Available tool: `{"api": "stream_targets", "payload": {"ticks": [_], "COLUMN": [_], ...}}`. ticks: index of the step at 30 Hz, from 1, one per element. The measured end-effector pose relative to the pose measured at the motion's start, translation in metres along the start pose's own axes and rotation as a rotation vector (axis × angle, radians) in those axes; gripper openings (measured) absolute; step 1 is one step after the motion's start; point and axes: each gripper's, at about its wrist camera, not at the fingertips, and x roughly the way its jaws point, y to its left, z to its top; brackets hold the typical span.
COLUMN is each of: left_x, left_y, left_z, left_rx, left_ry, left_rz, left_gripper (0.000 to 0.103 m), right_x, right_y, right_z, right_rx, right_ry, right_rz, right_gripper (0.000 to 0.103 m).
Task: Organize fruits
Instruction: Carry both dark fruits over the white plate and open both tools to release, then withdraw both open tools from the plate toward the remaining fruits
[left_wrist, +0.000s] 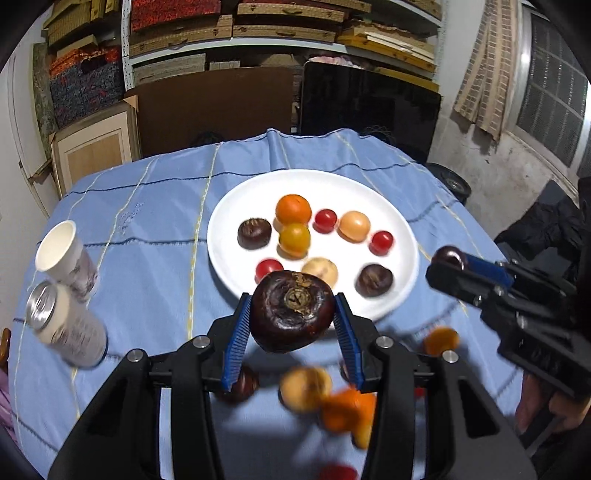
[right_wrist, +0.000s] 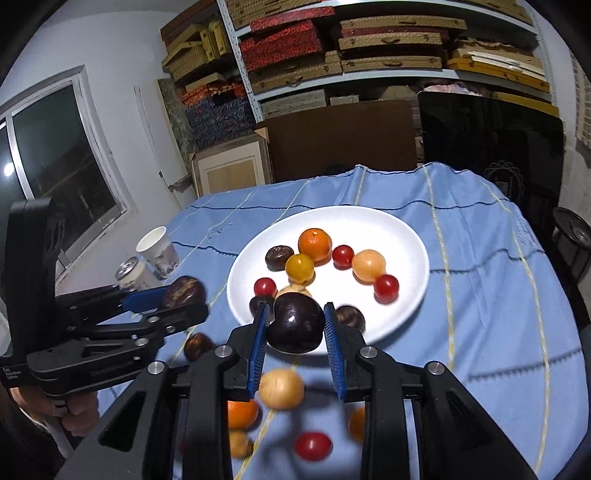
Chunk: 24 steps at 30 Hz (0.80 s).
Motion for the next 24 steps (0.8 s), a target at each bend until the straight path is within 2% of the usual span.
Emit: {"api": "stream_targets", "payload": {"ticks": [6,12,14,16,17,18,21,24], "left_x": [0.046,0.073,0.078,0.077,0.074,0.068,0.055,0.041], "left_y": [0.006,0.007,0.007,0.011,0.013,0.016,0.02,0.024], "left_z": [0.023,0.031,0.032,0.033,0.032,0.031,0.028,0.022], "left_rx": [-0.012,-0.039,-0.045,-0.067,-0.076,-0.085,-0.097,-0.116], "left_ry": [0.031,0.052,0.057,0.054,0.046,0.026,0.004,-0.002], "left_rz": [0.015,0.006,0.025,0.064,0.063,0.044,0.052,0.042], "left_gripper": [0.043,0.044,0.059,0.074,0.078,0.079,0.084,0.085], "right_x": [0.047,0.07,0.07,0.068,0.065,0.06,0.051,0.033], "right_y": [-0.01,-0.018,-0.024,-0.026,-0.026,-0.026,-0.027,-0.028], "right_z": [0.01,0.012,0.013,0.013,0.013,0.011,0.008,0.0], "right_rx": [0.015,0.045,0.089,0.098,0.097,0.092,0.104,0.127], "right_ry": [0.051,0.073,0.055,0.044,0.037,0.031,0.025,0.006], "right_rz": [-0.03,-0.074,-0.069,-0.07,-0.068,-0.068,-0.06,-0.045], "right_gripper": [0.03,0.03,0.04,0.043,0.045,0.046,0.049,0.058]}}
